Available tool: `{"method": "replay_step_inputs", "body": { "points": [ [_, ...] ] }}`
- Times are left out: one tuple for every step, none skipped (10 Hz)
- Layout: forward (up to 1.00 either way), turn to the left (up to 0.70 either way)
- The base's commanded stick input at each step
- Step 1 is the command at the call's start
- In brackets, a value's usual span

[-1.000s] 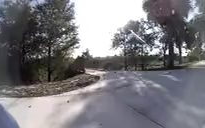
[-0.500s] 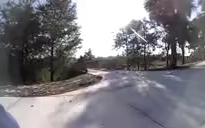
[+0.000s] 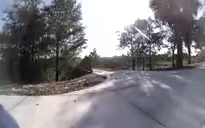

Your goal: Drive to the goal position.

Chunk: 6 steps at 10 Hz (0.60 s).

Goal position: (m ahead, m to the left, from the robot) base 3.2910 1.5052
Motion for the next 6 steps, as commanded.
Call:
{"method": "replay_step_inputs", "body": {
  "points": [
    [0.00,-0.45],
    [0.10,-0.43],
    [0.93,-0.28],
    [1.00,-0.27],
    [1.00,-0.27],
    [1.00,-0.27]
  ]
}}
